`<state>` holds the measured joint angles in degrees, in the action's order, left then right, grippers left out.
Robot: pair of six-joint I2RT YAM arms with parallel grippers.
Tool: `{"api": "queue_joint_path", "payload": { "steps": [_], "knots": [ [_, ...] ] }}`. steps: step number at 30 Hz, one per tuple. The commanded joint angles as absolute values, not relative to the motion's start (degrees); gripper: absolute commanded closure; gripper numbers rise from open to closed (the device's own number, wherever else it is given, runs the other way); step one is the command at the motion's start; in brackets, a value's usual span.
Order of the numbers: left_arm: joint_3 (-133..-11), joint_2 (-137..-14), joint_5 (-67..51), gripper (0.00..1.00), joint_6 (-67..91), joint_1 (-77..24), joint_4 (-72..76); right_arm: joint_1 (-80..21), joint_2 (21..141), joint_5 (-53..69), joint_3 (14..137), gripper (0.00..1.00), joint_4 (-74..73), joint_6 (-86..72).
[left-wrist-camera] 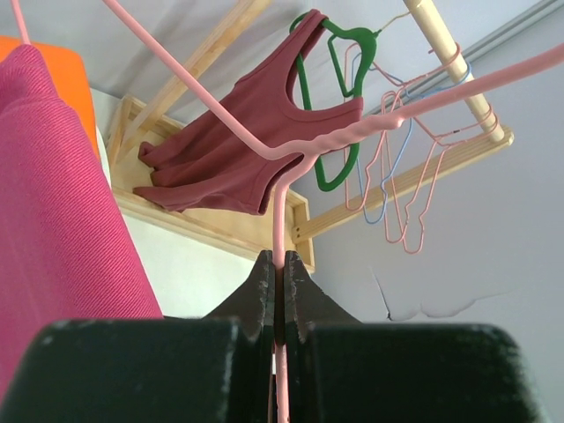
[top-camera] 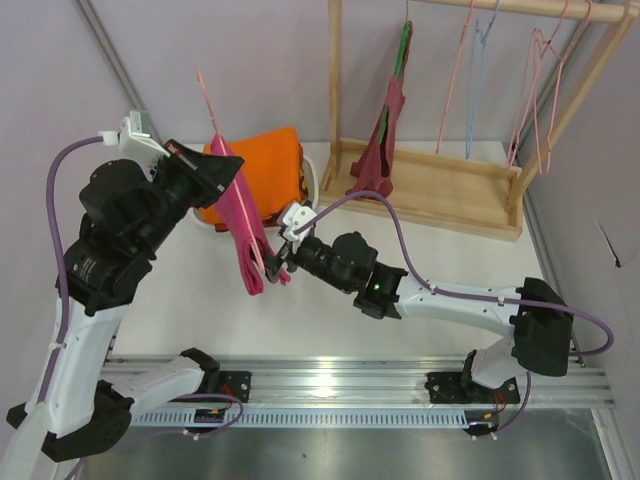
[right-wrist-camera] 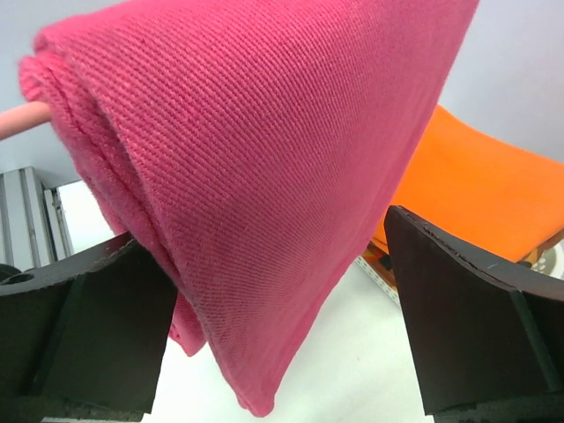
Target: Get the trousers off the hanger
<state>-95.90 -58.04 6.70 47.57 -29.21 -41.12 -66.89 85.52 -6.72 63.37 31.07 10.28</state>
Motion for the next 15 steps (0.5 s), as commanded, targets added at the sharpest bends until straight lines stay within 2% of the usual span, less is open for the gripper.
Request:
{"api": "queue_joint_path", "payload": {
  "steps": [1,9,14,15],
  "knots": [
    [-96.86,-55.9,7.38,0.99,49.48,-28.92,-32.17,-67.5,86.13,-10.01,65.39,0.03,37.08,11.08],
    [-96.33,-55.55,7.82,0.99,50.1,-28.92,-31.9,-67.5,89.21,-16.43,68.55,0.01,36.65,8.7],
    [-97.91,-55.46,8.35,0.99,48.96,-29.0,-33.4,-66.8,88.42,-18.98,67.68,0.09,36.65,8.26],
    [-97.65,-55.28,8.44,0.99,48.96,-28.92,-33.66,-66.71,87.98,-18.9,67.33,0.13,36.91,8.0]
  ]
}}
